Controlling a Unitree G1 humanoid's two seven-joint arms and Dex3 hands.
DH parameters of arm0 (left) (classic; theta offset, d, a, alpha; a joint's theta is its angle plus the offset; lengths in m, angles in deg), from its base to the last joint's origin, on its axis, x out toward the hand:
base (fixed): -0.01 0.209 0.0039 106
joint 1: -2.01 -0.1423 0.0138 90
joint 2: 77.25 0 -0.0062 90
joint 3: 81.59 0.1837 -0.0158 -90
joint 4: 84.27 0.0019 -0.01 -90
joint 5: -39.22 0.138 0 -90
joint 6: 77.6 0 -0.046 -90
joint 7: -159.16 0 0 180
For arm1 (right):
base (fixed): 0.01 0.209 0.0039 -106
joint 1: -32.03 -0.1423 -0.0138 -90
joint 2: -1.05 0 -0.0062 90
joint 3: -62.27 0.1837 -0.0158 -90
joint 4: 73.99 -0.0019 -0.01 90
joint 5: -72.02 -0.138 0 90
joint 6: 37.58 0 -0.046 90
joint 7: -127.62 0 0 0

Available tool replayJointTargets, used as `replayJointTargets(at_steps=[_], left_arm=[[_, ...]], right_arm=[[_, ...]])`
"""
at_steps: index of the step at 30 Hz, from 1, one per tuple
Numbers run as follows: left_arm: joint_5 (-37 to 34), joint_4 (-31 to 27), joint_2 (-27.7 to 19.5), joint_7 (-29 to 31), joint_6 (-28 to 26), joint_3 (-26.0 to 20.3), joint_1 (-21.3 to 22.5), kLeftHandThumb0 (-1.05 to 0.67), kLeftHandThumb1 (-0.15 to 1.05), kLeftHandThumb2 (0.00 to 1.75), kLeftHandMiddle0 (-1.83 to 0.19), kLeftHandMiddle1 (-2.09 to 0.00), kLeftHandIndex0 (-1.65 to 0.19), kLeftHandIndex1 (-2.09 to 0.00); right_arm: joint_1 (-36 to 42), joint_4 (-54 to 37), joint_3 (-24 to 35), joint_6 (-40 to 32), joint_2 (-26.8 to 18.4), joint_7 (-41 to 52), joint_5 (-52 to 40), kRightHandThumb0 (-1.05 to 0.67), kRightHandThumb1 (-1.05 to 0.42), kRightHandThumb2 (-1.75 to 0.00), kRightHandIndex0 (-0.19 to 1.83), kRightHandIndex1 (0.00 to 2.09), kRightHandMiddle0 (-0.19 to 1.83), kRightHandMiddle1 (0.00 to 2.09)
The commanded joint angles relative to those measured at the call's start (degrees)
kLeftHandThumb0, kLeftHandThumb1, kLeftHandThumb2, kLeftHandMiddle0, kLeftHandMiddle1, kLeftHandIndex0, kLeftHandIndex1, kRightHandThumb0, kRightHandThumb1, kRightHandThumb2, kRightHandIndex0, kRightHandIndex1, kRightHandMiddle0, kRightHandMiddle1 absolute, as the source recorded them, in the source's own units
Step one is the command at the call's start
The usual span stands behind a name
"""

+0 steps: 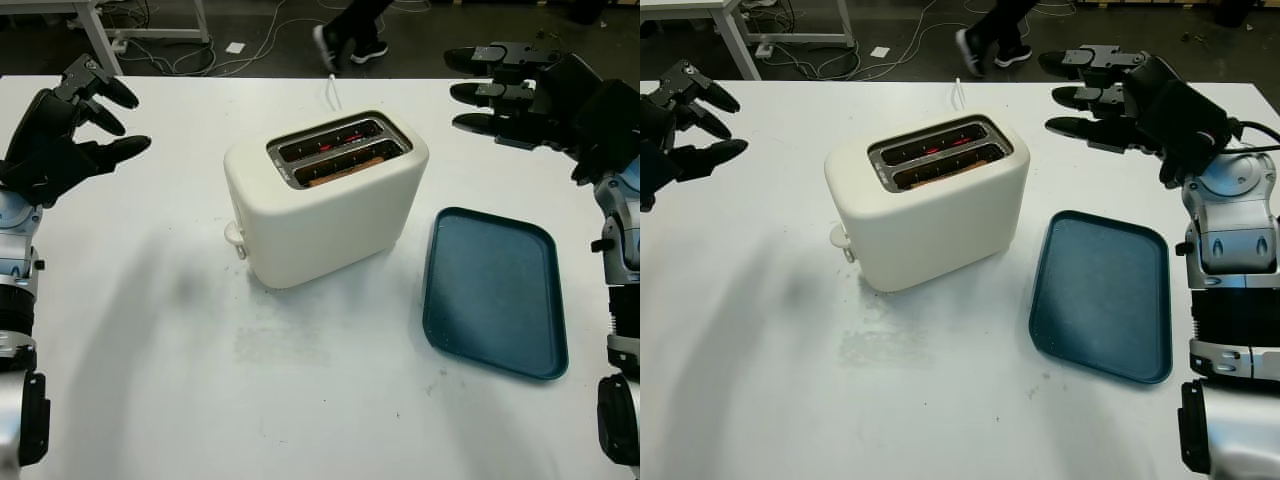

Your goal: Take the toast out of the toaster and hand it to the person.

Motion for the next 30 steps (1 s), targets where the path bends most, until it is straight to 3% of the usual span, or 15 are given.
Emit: replayJointTargets(at_steps=[1, 30], left_arm=[[0.02, -0.26, 0.25, -0.64, 0.82, 0.03, 0.22, -1.05, 0.92, 0.27, -0.16, -1.69, -0.05, -1.66], [0.38, -0.15, 0.17, -1.29, 0.81, 0.26, 0.16, -1.05, 0.92, 0.29, -0.15, -1.72, -0.03, -1.70]], right_arm=[[0.54, -0.80, 0.02, -0.71, -0.08, -0.09, -0.48, -0.36, -0.92, -0.02, 0.54, 0.03, 0.52, 0.00], [1.01, -1.63, -0.34, -0.96, -0.02, -0.55, 0.41, -0.36, -0.92, -0.03, 0.55, 0.03, 0.52, 0.00]])
